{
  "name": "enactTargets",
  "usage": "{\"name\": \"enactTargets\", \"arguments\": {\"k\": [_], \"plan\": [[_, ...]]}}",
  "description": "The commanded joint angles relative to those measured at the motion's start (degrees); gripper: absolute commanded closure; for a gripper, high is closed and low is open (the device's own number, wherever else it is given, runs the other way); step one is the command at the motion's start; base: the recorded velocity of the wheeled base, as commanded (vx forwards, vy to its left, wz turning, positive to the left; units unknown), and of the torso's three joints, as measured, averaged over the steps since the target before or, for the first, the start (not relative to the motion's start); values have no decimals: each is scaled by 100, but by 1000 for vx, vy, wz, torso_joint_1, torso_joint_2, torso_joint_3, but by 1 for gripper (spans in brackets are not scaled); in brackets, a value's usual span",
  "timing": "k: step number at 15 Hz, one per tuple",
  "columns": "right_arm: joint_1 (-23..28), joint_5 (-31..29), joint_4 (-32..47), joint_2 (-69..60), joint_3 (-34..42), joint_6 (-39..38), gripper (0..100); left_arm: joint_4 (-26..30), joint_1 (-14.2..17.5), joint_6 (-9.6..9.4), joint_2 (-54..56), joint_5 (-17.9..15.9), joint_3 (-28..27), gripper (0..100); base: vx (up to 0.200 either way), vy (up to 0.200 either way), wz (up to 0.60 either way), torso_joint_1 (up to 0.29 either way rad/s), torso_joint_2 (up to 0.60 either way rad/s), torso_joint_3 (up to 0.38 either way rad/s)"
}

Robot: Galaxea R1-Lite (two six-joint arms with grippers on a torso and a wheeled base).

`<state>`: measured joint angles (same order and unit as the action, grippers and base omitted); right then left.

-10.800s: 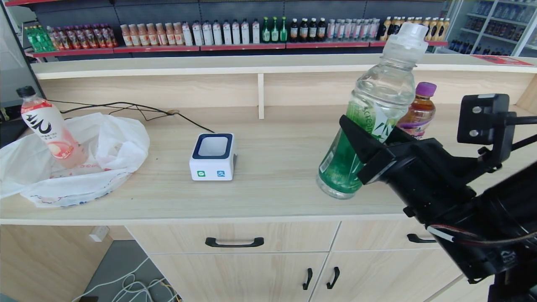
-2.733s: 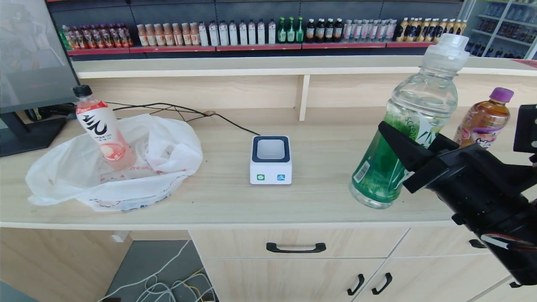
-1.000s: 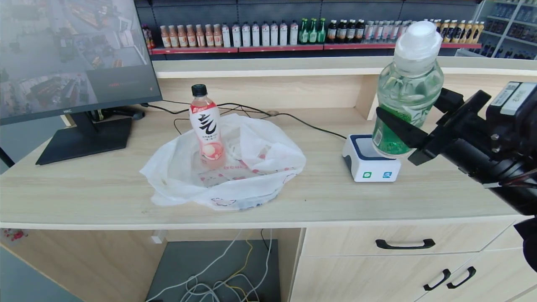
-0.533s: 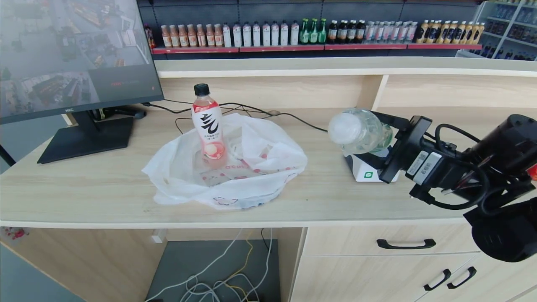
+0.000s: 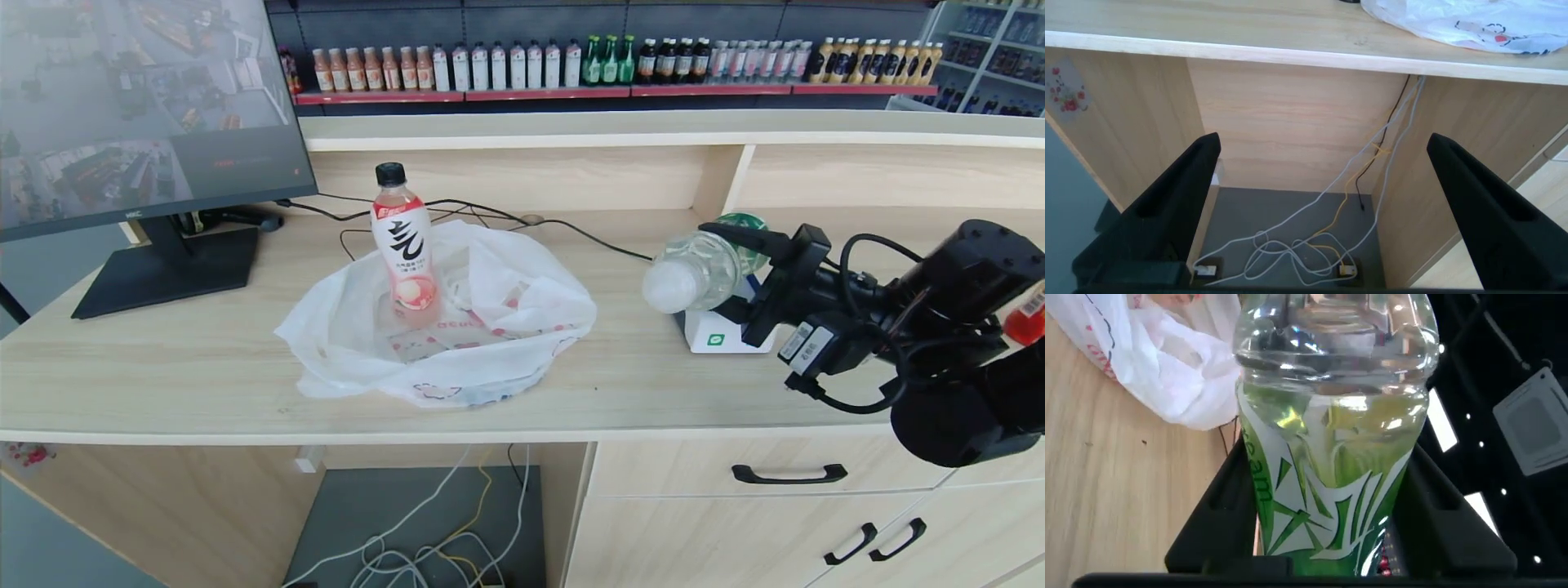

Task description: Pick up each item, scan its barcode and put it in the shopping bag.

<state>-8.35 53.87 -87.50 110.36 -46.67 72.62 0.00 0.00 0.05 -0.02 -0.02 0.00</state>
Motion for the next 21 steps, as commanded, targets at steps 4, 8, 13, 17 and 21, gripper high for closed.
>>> {"name": "enactTargets", "arguments": {"k": [4,8,13,17,21], "plan": [[369,159,5,-155,263,191,100,0,0,-5,2,2,0,0,0,0,0,0,0,0],[360,220,5,-190,281,226,100,0,0,4,2,2,0,0,0,0,0,0,0,0],[378,229,5,-111,316,262,100,0,0,-5,2,2,0,0,0,0,0,0,0,0],[360,238,5,56,316,262,100,0,0,4,2,2,0,0,0,0,0,0,0,0],[369,229,5,91,316,262,100,0,0,4,2,2,0,0,0,0,0,0,0,0]]}}
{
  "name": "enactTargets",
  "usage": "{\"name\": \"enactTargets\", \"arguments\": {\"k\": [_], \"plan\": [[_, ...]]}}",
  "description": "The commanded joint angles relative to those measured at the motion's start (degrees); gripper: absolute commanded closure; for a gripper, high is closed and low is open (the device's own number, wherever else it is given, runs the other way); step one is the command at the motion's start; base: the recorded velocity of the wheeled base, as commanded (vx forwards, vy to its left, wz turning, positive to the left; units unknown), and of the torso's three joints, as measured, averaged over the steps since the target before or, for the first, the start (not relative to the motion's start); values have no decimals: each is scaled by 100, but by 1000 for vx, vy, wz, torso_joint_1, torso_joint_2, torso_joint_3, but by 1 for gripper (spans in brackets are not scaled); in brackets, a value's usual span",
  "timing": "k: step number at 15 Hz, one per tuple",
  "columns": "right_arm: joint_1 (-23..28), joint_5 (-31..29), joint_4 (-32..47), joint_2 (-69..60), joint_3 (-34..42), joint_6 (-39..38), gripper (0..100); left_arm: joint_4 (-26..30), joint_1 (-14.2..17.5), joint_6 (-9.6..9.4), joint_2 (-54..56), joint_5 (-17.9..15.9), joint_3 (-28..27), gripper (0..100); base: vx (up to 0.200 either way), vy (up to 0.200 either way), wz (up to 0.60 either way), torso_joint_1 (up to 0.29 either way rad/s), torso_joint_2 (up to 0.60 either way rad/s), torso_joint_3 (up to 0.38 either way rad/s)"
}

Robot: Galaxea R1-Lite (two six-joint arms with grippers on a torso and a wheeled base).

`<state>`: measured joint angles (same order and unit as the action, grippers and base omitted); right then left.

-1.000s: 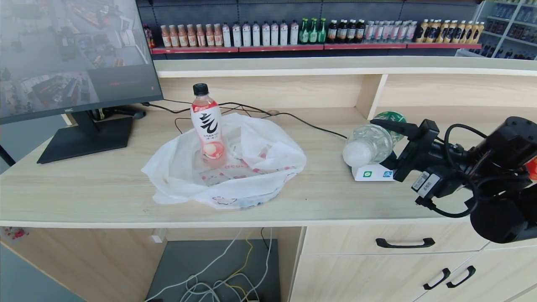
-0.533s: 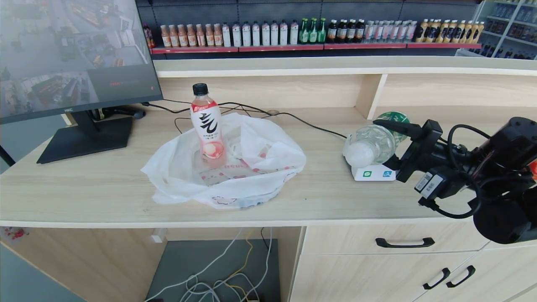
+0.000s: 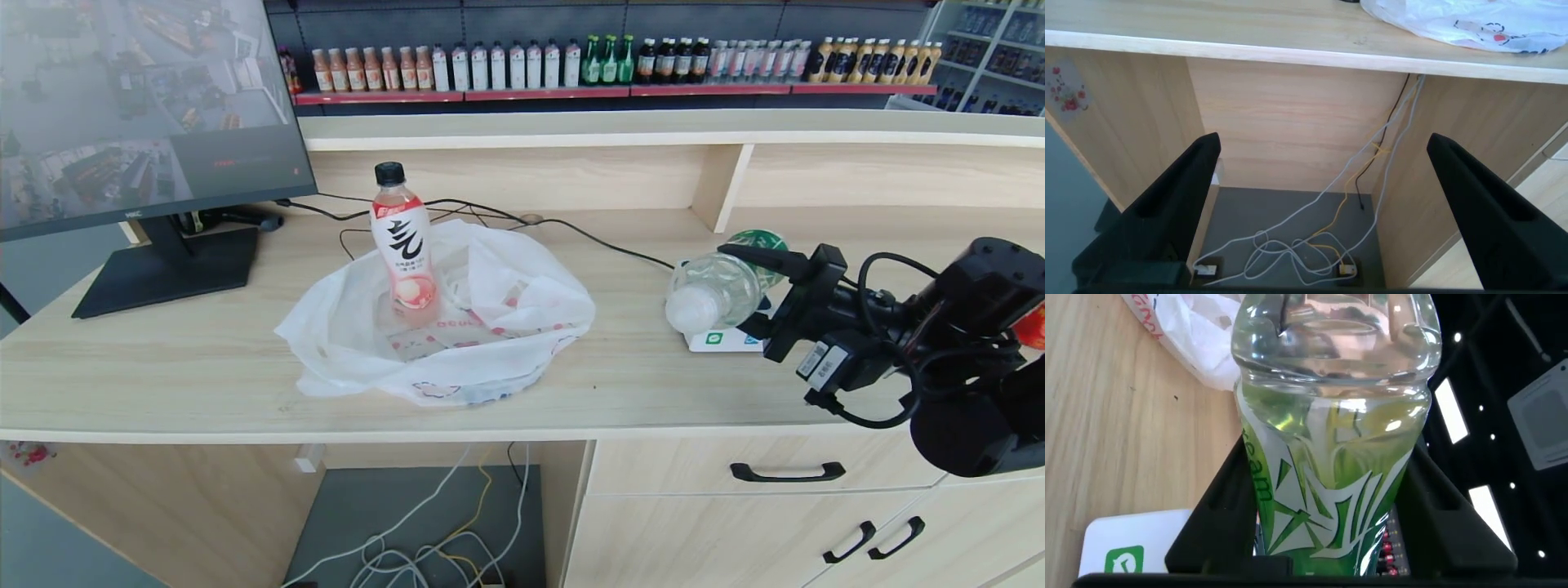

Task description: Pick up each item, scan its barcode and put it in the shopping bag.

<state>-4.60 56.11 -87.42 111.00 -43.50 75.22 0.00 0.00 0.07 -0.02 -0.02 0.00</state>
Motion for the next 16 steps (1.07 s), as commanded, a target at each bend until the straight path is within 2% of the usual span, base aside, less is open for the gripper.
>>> {"name": "enactTargets", "arguments": {"k": [1,16], "plan": [[-15,-13,-3,71,-19,2,100,0,0,1,2,-6,0,0,0,0,0,0,0,0],[-24,-39,-74,150,-63,2,100,0,0,1,2,-6,0,0,0,0,0,0,0,0]]}}
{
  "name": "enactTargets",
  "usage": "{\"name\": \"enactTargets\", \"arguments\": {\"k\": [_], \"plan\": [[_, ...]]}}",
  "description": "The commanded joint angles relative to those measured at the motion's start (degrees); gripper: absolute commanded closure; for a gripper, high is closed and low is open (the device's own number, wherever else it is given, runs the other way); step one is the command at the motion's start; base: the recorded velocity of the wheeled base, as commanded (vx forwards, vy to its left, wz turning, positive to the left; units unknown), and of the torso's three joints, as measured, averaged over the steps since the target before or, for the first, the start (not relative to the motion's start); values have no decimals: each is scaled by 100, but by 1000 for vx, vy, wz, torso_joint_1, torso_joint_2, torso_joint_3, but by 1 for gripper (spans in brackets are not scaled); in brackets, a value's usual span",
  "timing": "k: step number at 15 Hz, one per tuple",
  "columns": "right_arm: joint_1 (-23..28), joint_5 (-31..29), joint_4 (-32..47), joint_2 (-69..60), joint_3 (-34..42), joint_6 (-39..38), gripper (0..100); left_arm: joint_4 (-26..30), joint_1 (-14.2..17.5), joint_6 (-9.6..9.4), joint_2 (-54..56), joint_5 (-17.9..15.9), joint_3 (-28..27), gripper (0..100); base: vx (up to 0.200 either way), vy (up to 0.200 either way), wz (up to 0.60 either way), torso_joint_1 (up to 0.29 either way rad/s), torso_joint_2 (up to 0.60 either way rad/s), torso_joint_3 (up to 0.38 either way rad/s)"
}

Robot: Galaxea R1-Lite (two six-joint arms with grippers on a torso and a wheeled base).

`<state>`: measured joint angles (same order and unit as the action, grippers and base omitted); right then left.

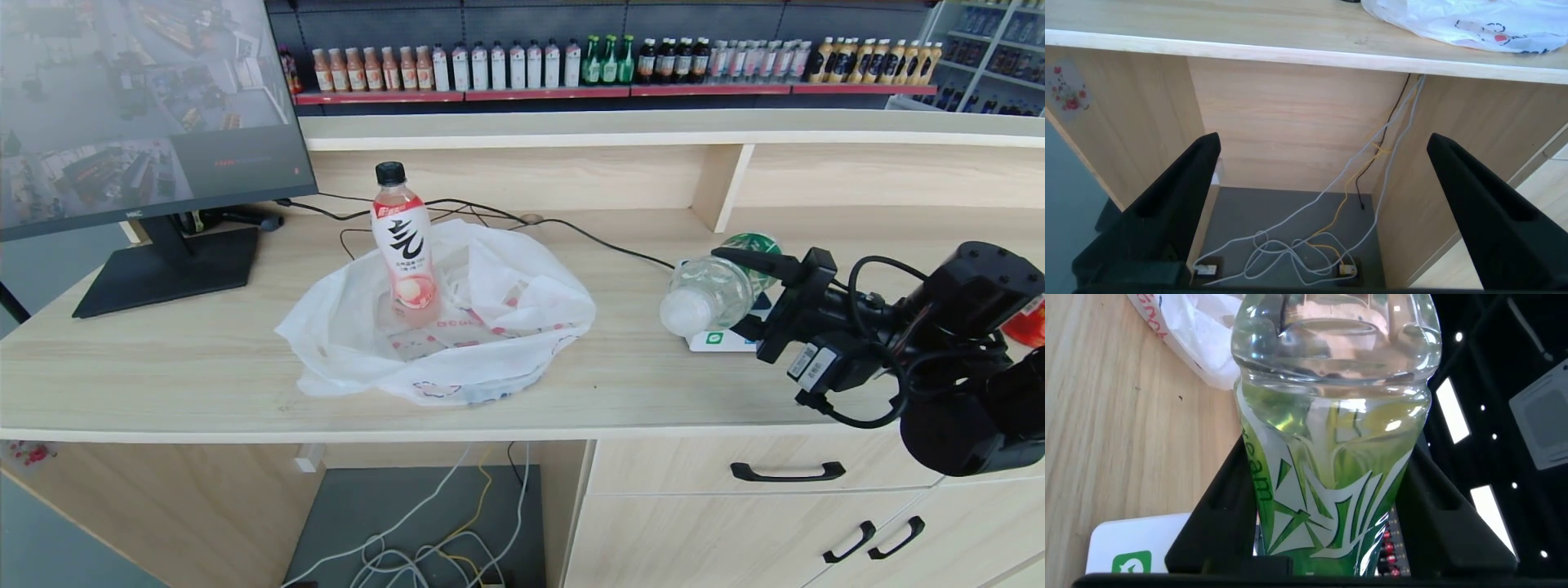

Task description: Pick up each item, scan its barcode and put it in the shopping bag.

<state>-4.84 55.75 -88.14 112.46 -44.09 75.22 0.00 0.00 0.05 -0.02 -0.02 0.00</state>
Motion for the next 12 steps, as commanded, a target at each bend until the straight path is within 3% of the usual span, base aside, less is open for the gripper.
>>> {"name": "enactTargets", "arguments": {"k": [1,12], "plan": [[-8,-2,-2,4,6,2,100,0,0,4,2,2,0,0,0,0,0,0,0,0],[-17,-2,-10,-5,6,11,100,0,0,4,2,-6,0,0,0,0,0,0,0,0]]}}
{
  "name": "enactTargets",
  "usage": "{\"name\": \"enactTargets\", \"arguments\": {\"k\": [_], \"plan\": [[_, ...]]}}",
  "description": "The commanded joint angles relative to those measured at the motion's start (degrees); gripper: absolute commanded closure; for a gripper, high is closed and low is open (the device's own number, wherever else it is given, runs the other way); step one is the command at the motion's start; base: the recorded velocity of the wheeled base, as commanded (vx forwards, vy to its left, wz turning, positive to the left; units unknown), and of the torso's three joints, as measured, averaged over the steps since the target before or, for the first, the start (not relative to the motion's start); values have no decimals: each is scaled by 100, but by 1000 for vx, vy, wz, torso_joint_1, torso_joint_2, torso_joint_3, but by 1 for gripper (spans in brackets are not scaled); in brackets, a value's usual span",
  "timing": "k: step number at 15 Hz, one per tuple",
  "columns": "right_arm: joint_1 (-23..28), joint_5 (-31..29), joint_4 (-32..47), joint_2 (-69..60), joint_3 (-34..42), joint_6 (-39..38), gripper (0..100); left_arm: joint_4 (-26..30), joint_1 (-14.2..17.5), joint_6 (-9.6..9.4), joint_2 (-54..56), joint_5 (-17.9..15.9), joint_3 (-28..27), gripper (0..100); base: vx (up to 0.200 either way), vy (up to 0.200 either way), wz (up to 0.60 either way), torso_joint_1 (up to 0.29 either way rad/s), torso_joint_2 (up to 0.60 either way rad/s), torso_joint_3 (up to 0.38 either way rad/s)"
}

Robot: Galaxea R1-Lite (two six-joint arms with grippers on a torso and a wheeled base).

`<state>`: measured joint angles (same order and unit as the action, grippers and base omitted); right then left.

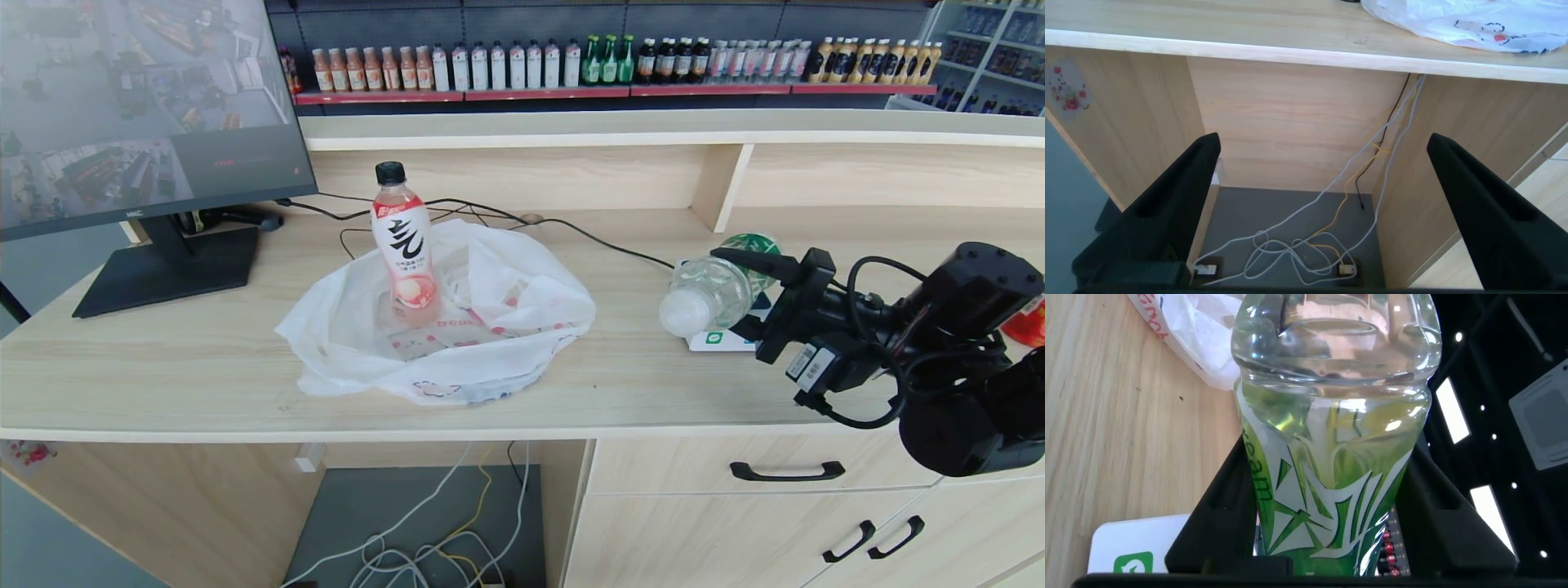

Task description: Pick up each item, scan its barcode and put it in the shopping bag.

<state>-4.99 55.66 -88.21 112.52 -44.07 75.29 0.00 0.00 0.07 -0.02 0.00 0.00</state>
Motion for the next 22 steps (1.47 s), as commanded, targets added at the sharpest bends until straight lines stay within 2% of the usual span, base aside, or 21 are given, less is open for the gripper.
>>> {"name": "enactTargets", "arguments": {"k": [1,6,8,9,14,16,19,20,22], "plan": [[-2,6,-3,-19,12,3,100,0,0,1,2,0,0,0,0,0,0,0,0,0],[-11,6,-47,-72,30,-41,100,0,0,1,2,0,0,0,0,0,0,0,0,0],[-213,-3,-100,-204,48,-190,100,0,0,1,2,0,0,0,0,0,0,0,0,0],[-539,-231,-109,-397,-5,-550,100,0,0,1,2,-9,0,0,0,0,0,0,0,0],[-1013,-1224,-179,-582,12,-2229,100,0,0,-7,2,-9,0,0,0,0,0,0,0,0],[-1303,-1769,-179,-687,-93,-2695,100,0,0,-7,2,0,0,0,0,0,0,0,0,0],[-1795,-2631,-179,-898,276,-4084,100,0,0,1,2,0,0,0,0,0,0,0,0,0],[-1954,-3140,-179,-934,311,-4576,100,0,0,1,2,0,0,0,0,0,0,0,0,0],[-2657,-4529,-179,-1074,153,-5683,100,0,-9,1,2,0,0,0,0,0,0,0,0,0]]}}
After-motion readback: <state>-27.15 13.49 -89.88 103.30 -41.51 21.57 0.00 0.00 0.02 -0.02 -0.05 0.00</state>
